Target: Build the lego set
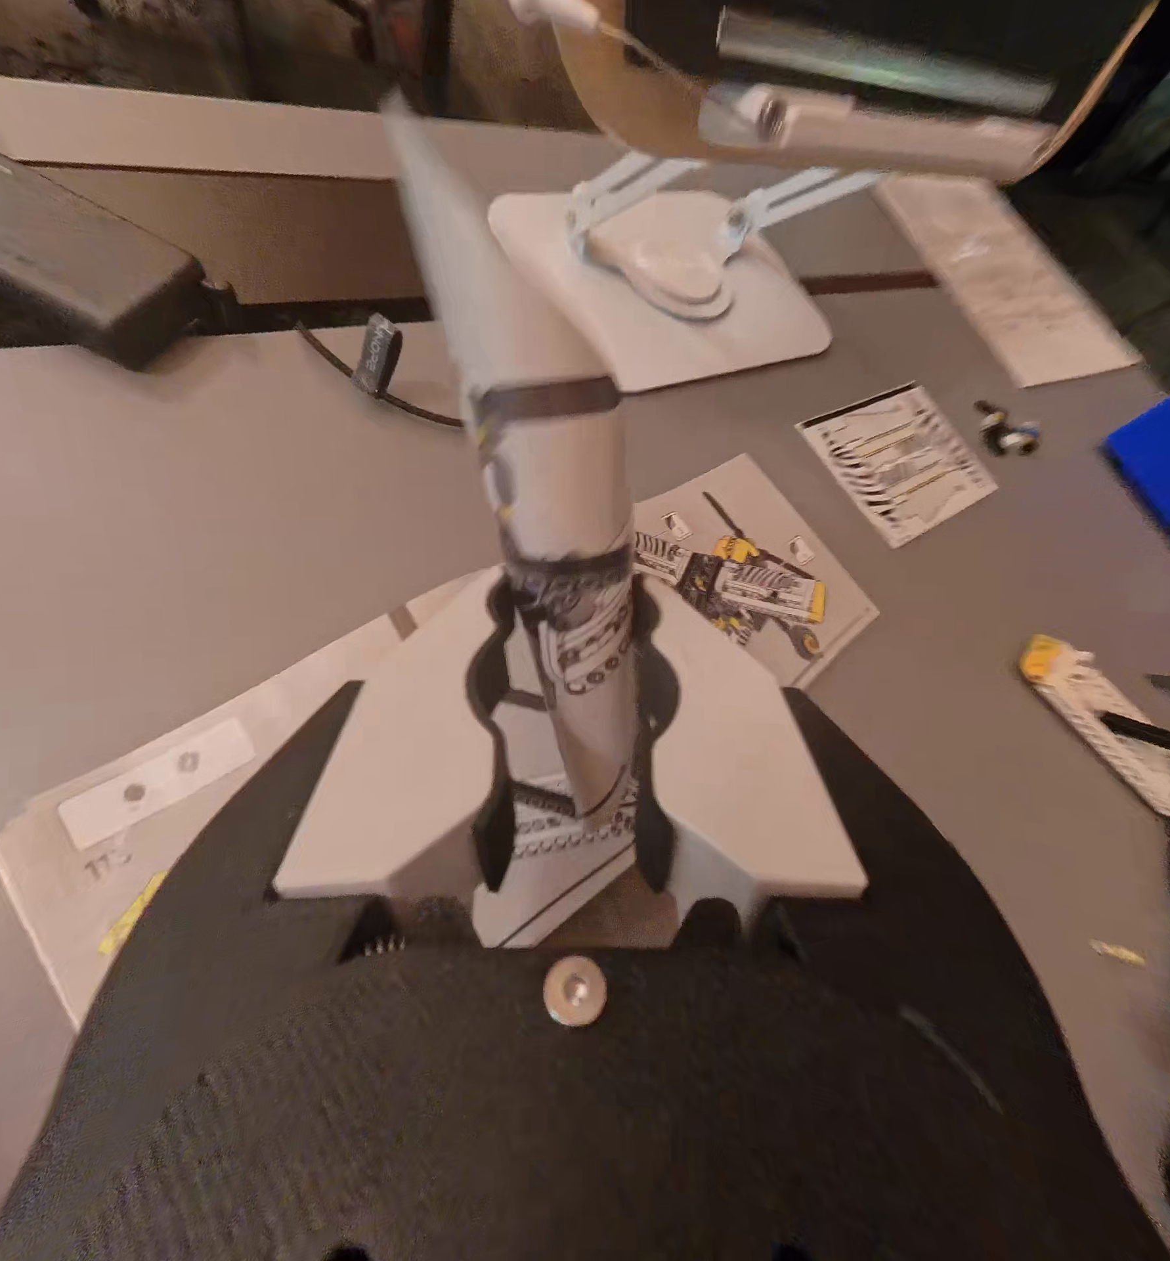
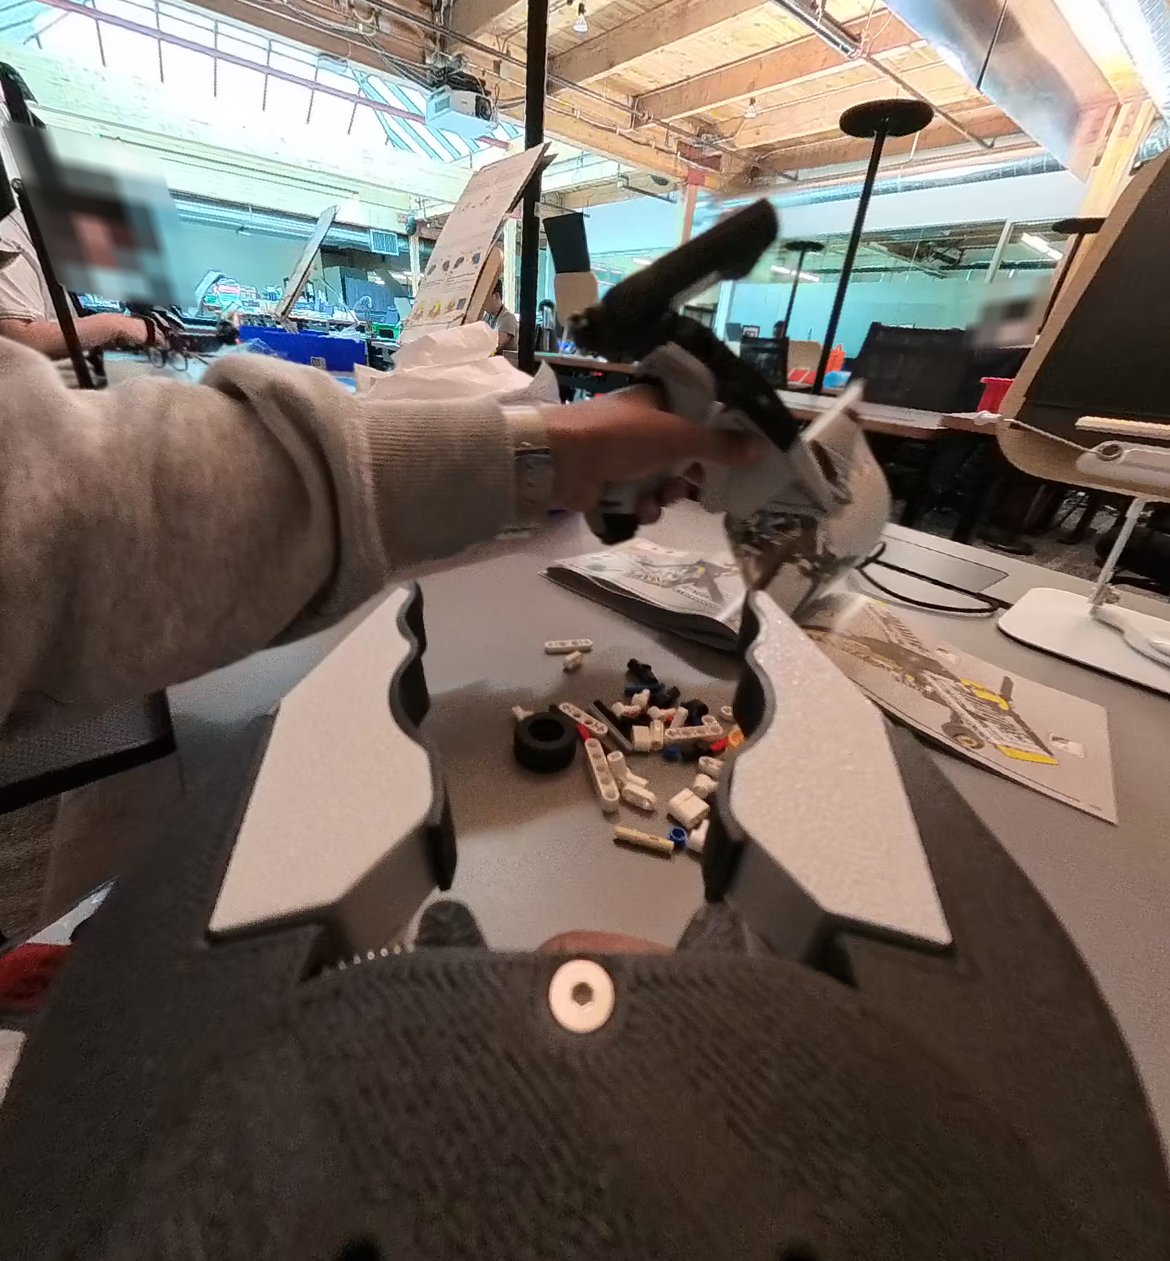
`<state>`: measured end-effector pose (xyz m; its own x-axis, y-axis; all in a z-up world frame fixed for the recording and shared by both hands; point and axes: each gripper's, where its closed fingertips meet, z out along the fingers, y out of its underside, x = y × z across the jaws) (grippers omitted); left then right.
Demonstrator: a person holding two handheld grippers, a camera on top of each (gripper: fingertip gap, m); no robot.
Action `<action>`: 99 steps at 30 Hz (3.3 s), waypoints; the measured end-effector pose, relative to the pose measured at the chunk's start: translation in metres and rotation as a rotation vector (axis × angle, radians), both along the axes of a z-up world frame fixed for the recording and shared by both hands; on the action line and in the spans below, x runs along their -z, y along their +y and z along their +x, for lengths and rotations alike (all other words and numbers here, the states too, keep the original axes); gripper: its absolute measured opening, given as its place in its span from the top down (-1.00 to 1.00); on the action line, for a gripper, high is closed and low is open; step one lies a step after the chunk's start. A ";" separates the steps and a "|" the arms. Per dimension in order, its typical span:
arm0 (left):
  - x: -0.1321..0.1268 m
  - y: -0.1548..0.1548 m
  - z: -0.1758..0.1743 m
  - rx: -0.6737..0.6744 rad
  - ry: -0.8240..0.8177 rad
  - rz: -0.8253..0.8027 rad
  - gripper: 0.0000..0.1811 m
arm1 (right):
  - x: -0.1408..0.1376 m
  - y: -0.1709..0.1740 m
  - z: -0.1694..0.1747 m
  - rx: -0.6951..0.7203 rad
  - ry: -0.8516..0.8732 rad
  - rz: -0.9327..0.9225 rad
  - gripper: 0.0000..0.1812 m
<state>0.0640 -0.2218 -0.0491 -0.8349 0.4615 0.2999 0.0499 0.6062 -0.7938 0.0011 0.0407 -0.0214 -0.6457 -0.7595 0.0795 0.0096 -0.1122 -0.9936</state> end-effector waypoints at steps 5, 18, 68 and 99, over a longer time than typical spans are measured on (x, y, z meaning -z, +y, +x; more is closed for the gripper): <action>-0.015 0.024 0.042 0.052 0.414 0.031 0.40 | 0.000 0.000 0.000 0.007 0.006 -0.009 0.05; 0.017 0.044 0.134 -0.161 0.307 -0.220 0.86 | 0.001 0.002 0.004 0.061 0.066 -0.083 0.12; 0.003 0.081 0.086 0.001 0.256 -0.312 0.71 | -0.004 -0.010 0.043 -0.308 -0.316 0.365 0.28; 0.014 0.066 0.128 -0.253 0.092 -0.316 1.00 | -0.001 0.002 0.055 -0.350 -0.231 0.324 0.29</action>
